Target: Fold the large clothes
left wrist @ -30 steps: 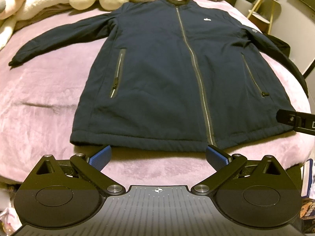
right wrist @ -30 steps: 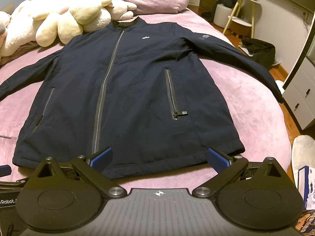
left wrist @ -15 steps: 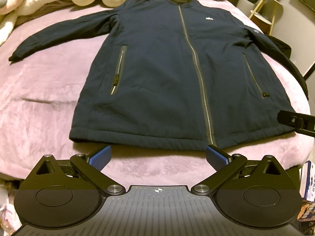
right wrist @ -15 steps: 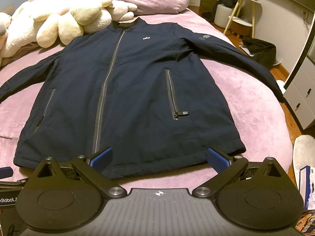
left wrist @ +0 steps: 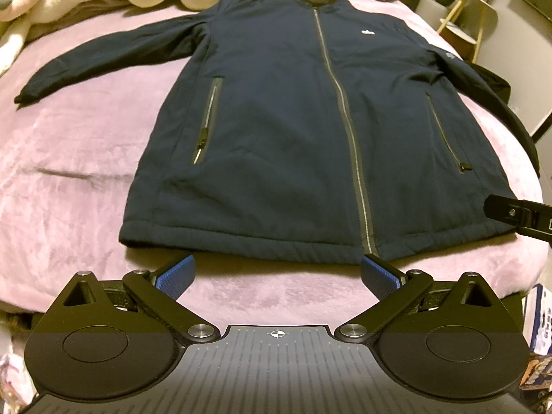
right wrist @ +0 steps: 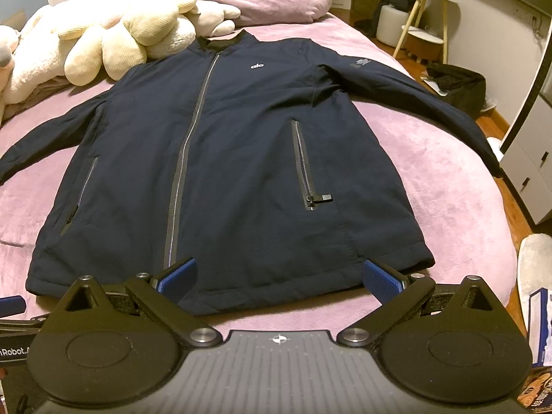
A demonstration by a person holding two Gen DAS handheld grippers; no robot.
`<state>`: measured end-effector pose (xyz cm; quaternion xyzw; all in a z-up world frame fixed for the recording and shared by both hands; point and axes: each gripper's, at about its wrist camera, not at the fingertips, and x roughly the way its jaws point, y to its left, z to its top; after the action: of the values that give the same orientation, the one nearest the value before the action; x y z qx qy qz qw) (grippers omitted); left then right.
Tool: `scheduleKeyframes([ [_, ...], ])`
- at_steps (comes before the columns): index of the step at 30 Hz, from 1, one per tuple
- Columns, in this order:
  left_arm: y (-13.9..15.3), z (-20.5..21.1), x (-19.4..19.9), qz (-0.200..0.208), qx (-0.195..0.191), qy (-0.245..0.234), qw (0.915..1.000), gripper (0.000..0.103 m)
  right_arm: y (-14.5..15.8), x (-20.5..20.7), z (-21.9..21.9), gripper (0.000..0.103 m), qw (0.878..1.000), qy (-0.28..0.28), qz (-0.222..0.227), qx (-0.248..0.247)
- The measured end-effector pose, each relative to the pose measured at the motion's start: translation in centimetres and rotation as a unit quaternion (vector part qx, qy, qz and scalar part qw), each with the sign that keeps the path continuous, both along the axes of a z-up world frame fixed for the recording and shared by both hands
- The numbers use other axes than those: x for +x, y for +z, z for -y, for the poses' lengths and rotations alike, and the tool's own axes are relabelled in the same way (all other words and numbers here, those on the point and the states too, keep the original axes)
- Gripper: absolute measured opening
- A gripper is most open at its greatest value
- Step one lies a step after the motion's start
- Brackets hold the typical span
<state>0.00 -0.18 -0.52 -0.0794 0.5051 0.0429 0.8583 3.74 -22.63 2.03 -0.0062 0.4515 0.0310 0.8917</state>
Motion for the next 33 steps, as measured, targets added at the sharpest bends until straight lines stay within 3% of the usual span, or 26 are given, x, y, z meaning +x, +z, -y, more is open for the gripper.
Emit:
scheduleKeyframes([
  [27,-0.8,0.4,1.9,-0.020,-0.011,0.000,0.9997,0.103,-1.4,1.7,1.4,0.102,1.000,-0.006,-0.007,0.022],
  [30,-0.9,0.5,2.4,-0.021,-0.013,-0.002,0.9997,0.103,-1.3,1.8,1.9,0.102,0.999,0.004,0.015,0.047],
  [33,-0.6,0.3,3.0,-0.008,-0.018,0.001,0.9998,0.103,-1.1,1.6,3.6,0.102,0.991,0.011,0.091,0.102],
])
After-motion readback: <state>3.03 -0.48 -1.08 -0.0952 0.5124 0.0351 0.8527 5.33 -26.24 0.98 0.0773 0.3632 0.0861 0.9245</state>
